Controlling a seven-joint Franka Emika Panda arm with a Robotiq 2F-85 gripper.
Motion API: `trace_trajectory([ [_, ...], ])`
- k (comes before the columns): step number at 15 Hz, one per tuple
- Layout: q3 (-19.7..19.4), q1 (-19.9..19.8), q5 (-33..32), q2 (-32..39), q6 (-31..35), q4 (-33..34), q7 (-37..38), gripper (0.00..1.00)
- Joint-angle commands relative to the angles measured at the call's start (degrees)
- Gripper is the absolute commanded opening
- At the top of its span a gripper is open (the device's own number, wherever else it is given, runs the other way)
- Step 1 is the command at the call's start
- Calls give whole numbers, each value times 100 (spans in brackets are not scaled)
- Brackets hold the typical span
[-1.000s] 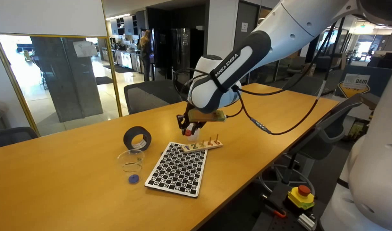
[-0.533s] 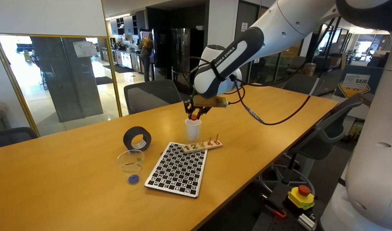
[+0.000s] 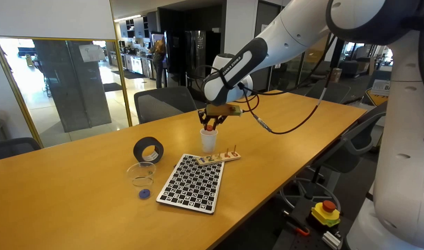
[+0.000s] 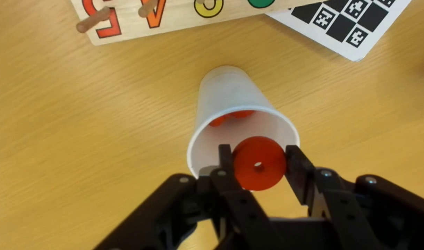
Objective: Put the blue square into the transparent cup and the orange squares into the white cup.
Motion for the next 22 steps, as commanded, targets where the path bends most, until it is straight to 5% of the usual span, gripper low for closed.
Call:
trace_trajectory([
  [1,-64,-15,195,330,-304,525,-224,20],
  [4,-77,-40,262,463,-420,692,-277,20],
  [5,-68,-54,338,495,-483,746,-281,67],
  [6,-63,-61,384,511,-590,790,-299,68],
  [10,-73,-23,412,395,-848,766,-266,97],
  [15,30,92,288,-345,-1510,201,-540,100],
  [22,456,314,283,-2331,-2776,-1326,-660,100],
])
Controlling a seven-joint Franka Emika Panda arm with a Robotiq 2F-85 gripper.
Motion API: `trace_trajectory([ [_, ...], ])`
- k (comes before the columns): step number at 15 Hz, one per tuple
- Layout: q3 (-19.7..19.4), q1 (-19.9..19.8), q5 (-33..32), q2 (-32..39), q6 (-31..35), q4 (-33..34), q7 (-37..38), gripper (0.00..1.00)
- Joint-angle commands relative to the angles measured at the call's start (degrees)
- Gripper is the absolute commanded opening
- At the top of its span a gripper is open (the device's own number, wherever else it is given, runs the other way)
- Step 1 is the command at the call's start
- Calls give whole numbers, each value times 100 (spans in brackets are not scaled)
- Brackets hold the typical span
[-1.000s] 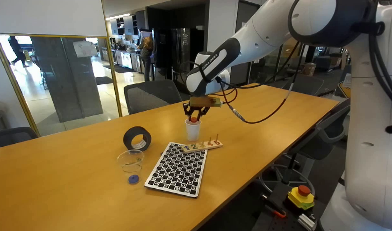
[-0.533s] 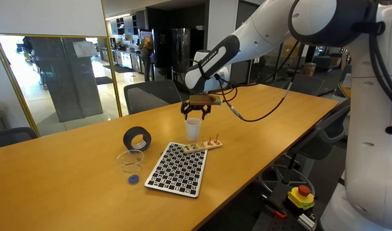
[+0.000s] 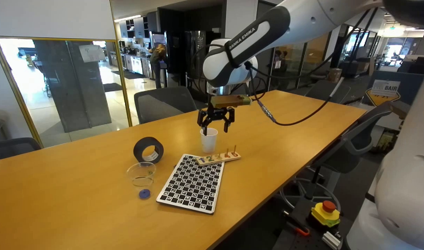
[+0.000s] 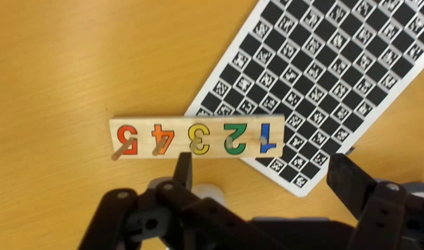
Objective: Put the blue square into the transparent cup and the orange squares into the white cup.
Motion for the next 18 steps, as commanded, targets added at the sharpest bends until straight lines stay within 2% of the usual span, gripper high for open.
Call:
trace_trajectory([
  [1,214,104,-9,-1378,-491,-1008,-5,100],
  [9,860,132,-13,-3872,-1958,-2156,212,100],
  [12,949,133,-62,-4457,-2309,-2331,47,100],
  [18,871,181,-130,-4950,-2262,-2644,-580,100],
])
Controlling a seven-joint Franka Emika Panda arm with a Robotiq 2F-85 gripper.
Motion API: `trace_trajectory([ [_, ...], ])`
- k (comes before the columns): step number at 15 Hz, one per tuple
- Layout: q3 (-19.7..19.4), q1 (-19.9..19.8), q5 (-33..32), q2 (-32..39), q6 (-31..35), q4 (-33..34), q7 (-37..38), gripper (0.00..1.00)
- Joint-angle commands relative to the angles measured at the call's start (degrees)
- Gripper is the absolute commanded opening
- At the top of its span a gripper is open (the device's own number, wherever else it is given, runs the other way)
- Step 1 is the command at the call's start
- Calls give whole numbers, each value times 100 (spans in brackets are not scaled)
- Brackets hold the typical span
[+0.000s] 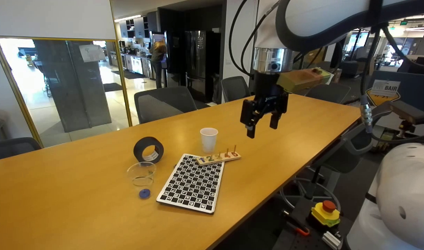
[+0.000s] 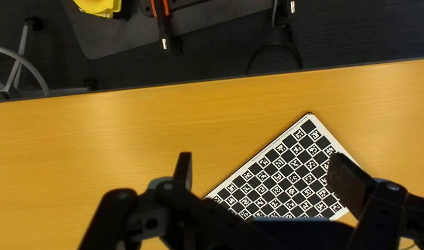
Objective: Put the blue square into the transparent cup and the orange squares into the white cup.
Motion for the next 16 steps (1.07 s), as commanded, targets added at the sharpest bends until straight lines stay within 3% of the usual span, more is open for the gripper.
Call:
trace_trajectory([
  [1,-96,76,-107,-280,89,-223,-493,100],
  [5,-191,63,-119,-263,175,-321,-825,100],
  [16,-202,8,-60,-130,190,-367,-756,100],
])
